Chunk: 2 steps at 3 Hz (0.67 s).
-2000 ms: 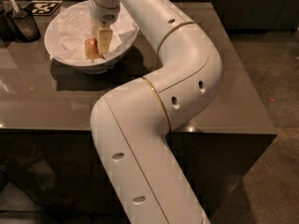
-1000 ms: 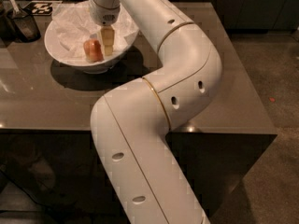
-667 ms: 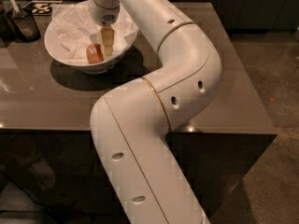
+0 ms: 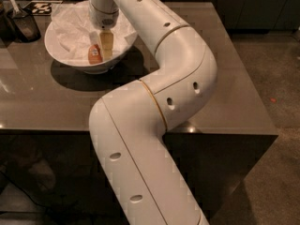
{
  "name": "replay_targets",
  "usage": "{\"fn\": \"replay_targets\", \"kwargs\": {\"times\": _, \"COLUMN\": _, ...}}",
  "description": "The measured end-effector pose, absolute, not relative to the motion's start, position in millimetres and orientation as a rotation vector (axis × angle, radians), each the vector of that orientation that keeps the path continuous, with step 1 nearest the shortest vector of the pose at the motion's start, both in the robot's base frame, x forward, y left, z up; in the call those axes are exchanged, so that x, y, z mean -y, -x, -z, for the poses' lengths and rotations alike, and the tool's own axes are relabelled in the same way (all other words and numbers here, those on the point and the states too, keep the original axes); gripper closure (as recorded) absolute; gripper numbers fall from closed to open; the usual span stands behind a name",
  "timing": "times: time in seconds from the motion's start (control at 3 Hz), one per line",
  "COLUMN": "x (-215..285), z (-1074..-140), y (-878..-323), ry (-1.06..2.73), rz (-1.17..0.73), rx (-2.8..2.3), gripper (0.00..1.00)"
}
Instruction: Pick apple from white bowl
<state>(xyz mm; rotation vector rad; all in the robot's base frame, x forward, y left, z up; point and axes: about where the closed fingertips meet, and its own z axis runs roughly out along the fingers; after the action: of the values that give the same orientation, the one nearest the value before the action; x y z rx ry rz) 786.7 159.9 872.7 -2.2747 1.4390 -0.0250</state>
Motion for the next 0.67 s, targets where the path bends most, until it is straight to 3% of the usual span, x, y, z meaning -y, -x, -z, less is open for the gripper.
{"fn": "replay_targets", "kwargs": {"times": 0.67, "x": -163.8, "z": -864.0, "y": -785.2, "ry": 2.286, "rz": -0.003, "rx": -1.43, "gripper": 0.0}}
